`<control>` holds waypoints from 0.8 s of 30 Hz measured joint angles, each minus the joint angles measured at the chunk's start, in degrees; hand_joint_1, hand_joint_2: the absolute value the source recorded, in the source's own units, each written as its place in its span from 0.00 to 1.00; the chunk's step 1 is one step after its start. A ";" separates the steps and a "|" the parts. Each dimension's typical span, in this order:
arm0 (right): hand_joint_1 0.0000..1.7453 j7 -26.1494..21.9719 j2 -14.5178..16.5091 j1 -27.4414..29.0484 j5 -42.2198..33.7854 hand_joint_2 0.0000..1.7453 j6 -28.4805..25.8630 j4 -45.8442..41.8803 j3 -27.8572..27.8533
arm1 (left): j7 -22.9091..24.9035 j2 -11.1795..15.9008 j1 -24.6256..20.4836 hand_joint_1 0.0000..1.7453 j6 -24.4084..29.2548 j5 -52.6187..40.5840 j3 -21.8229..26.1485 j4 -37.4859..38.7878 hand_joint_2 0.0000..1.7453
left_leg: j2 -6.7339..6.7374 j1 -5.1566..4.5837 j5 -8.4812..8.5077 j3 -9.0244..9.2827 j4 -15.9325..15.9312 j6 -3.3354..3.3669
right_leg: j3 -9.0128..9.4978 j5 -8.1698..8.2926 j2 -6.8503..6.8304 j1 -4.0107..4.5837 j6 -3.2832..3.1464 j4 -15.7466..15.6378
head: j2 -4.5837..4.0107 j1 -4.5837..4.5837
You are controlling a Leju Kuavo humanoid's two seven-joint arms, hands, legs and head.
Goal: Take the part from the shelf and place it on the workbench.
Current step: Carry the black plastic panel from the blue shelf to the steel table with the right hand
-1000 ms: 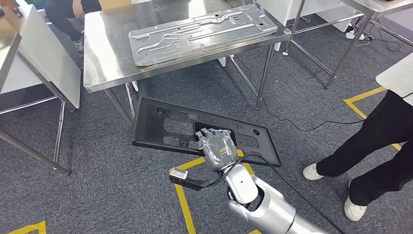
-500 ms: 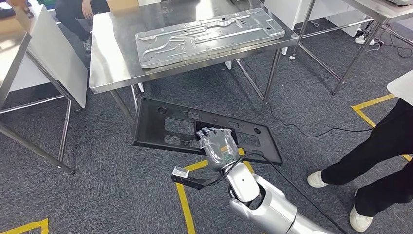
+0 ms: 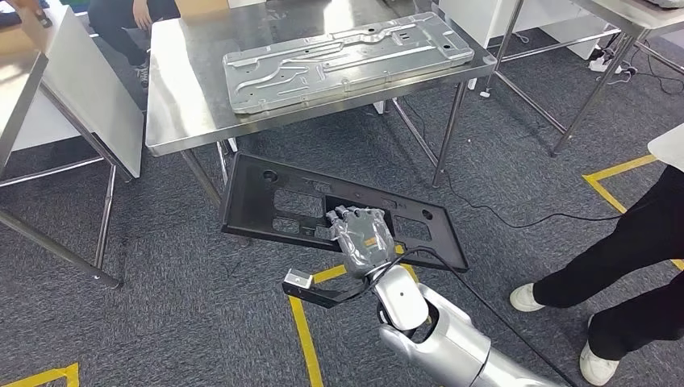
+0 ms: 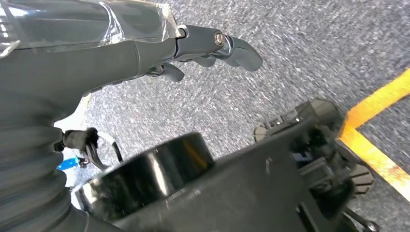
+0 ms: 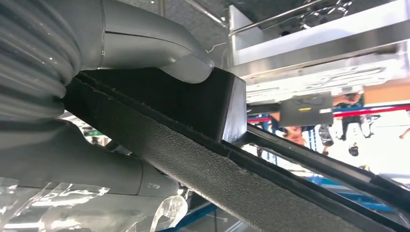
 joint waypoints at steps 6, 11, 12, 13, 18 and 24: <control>1.00 -0.21 -0.01 -0.33 -0.04 1.00 0.92 0.00 0.02 | -0.29 -0.02 0.08 0.00 -0.08 0.21 0.00 0.00 1.00 | -0.19 0.52 0.60 2.06 -1.79 1.07 | -5.99 -6.17 0.21 0.21 0.99 12.93 | 0.00 0.02; 1.00 -1.95 -0.13 -1.87 -1.46 1.00 5.52 -0.08 0.38 | -0.68 -0.01 0.22 0.00 -0.64 0.52 0.04 0.00 1.00 | -0.58 0.60 -0.34 2.26 -0.96 0.43 | -3.91 -0.42 0.24 0.02 1.35 5.92 | 0.00 0.03; 1.00 -2.44 -0.11 -2.56 -2.06 1.00 6.78 -0.18 0.54 | -0.83 0.00 0.20 0.00 -0.72 0.52 0.06 0.00 1.00 | -0.63 0.52 -0.77 2.16 -0.51 0.13 | -2.40 0.83 0.28 -0.01 1.19 2.68 | 0.00 0.02; 1.00 -2.79 -0.13 -3.23 -2.48 1.00 7.98 -0.34 0.70 | -0.97 0.01 0.18 0.00 -0.79 0.53 0.08 0.00 1.00 | -0.67 0.40 -1.12 2.05 -0.15 -0.11 | -1.50 1.34 0.32 0.02 0.96 0.78 | 0.00 0.02; 1.00 -3.42 -0.26 -5.89 -2.89 1.00 11.80 -1.35 1.47 | -1.20 0.07 0.27 0.00 -1.12 0.54 0.11 0.00 1.00 | -0.54 0.69 -3.09 0.85 2.55 -1.10 | -1.25 1.25 0.31 0.02 -0.68 0.17 | 0.00 0.01; 1.00 -4.72 -0.39 -7.13 -2.52 1.00 14.79 -1.84 3.84 | -1.33 0.08 0.12 0.00 -1.43 0.44 0.17 0.00 1.00 | -0.29 1.42 -6.85 -6.53 15.90 -2.27 | -0.93 0.90 0.28 -0.09 -1.11 0.15 | 0.00 0.01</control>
